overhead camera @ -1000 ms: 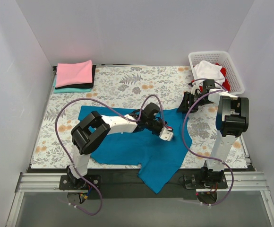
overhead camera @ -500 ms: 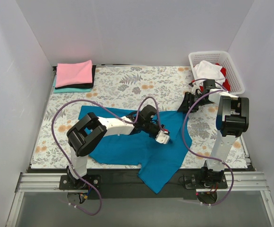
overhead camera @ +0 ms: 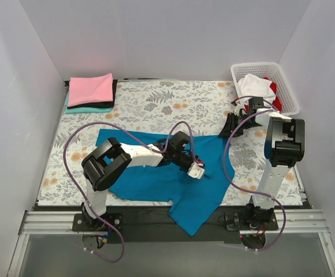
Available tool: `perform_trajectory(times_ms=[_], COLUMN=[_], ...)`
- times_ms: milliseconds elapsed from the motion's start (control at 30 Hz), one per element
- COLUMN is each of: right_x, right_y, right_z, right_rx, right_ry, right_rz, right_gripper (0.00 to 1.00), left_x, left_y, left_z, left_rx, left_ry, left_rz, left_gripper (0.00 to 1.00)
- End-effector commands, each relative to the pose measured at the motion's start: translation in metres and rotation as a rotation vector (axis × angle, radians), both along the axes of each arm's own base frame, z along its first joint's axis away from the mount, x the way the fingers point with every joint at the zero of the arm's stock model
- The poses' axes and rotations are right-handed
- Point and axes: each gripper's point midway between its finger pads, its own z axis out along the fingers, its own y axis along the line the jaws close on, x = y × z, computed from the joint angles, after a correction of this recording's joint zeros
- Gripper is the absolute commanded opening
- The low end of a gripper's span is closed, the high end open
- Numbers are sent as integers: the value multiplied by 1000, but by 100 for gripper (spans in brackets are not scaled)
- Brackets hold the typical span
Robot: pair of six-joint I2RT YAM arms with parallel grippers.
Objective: Fold and stack the t-shirts
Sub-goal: Fold the tshirt
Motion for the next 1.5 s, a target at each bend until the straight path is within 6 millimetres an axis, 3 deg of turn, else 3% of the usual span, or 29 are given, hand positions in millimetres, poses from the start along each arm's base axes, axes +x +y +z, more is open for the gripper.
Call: perform_trajectory(times_ms=[0, 100, 167, 300, 367, 533, 733, 800, 833, 1133, 1467], right_x=[4, 1, 2, 3, 1, -4, -12, -14, -18, -29, -35], right_y=[-23, -26, -29, -31, -32, -36, -31, -27, -25, -10, 13], right_z=[11, 17, 20, 34, 36, 42, 55, 62, 61, 55, 60], right_rx=[-49, -71, -92, -103, -112, -146, -135, -121, -113, -57, -15], right_ry=[27, 36, 23, -1, -2, 1, -23, -44, -36, -15, -40], right_rz=[-94, -102, -103, -91, -79, -58, -39, -27, -24, 21, 99], right_gripper=[35, 41, 45, 48, 49, 49, 40, 36, 35, 34, 34], left_x=[-5, -2, 4, 12, 26, 65, 90, 97, 100, 120, 120], left_y=[-4, -4, -2, 24, 41, 75, 71, 65, 63, 48, 50], left_z=[24, 39, 59, 84, 95, 85, 66, 71, 59, 25, -2], left_rx=[-45, -54, -78, -44, -36, 39, 115, 126, 151, 221, 278], left_ry=[-3, 62, 95, 244, 347, 514, 656, 706, 737, 855, 853], left_rz=[-7, 43, 73, 158, 234, 464, 594, 614, 628, 707, 745], left_gripper=[21, 27, 29, 31, 33, 35, 36, 36, 38, 41, 38])
